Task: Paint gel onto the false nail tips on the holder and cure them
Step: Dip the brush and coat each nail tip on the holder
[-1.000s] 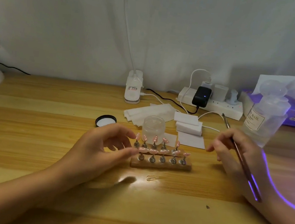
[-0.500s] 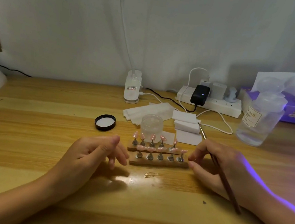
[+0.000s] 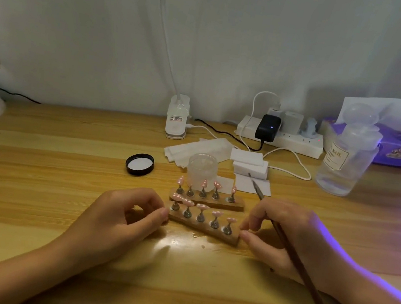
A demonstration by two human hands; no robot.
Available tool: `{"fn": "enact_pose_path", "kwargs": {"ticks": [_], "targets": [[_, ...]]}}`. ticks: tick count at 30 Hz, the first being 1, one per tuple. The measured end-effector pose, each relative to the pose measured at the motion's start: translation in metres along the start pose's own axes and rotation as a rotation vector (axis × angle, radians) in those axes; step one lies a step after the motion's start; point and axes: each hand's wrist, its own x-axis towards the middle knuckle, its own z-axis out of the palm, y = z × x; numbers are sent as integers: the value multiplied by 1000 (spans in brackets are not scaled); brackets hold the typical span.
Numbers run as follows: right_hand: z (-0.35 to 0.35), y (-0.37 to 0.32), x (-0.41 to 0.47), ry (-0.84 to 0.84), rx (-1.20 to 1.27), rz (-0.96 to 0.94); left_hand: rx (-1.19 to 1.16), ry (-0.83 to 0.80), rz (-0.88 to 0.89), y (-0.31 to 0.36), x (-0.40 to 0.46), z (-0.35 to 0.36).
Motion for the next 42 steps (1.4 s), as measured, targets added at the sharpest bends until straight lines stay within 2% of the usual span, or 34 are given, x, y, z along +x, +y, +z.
{"fn": "enact_pose_path", "kwargs": {"ticks": [5,11,14,15,17,20,23,30,42], "targets": [[14,-16,-2,-97,15,-82,136,-65,34,-7,-9,-10],[23,-38,-2,-312,-50,-121,261,-139,-155,-6,-32,-17],[25,-43,1,-384,6,-173,306,-87,-177,-1,-39,-7],[25,-44,0,-370,-14,-192,319,-64,-163,-1,-39,-3],[26,-43,-1,-209,-50,-171,347,-16,-138,1,-38,3],[21,-36,0,48,-22,-18,403,-24,-159,6,-35,7],[11,-23,3,168,-25,67,366,-26,-168,4,-34,4],[2,5,2,130,-10,362,172,24,-211,-23,-42,-36],[8,13,14,-17,-23,359,160,-24,-180,-56,-2,-66]]}}
